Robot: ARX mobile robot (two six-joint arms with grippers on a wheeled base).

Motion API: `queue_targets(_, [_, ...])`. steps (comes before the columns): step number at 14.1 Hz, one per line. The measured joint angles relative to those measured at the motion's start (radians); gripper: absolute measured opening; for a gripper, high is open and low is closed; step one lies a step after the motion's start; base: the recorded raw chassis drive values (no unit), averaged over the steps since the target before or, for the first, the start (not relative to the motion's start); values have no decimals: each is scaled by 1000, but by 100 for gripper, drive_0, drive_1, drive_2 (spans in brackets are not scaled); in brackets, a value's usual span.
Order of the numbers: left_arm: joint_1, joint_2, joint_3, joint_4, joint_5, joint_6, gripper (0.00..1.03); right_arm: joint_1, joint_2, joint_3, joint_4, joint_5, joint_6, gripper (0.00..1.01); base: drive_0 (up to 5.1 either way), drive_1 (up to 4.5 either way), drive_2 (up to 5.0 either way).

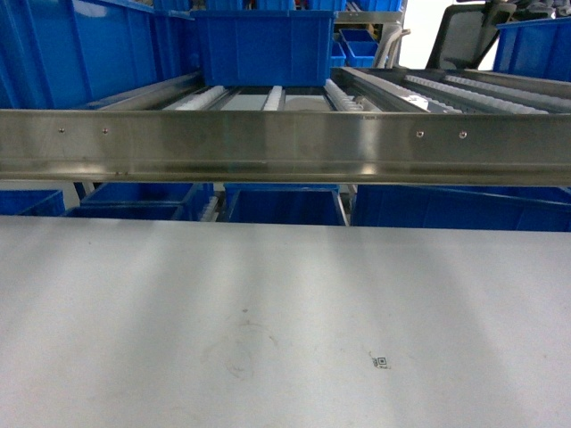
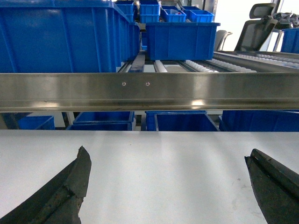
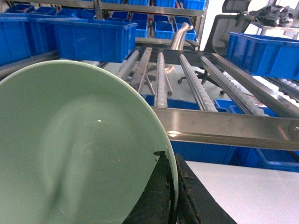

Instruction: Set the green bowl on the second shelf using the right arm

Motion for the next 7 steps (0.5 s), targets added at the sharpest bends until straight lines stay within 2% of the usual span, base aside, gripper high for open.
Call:
queue_targets(1, [0,0,0,0,0,0,98,24,-84,-4,-42,19,13,2,0,0,0])
queue_targets(2, [0,0,0,0,0,0,98,48,-135,-12,-66,39,11,2,0,0,0])
queue_targets(7, [0,0,0,3,3,0,98,47,-130,-21,-68,48,9,2,0,0,0])
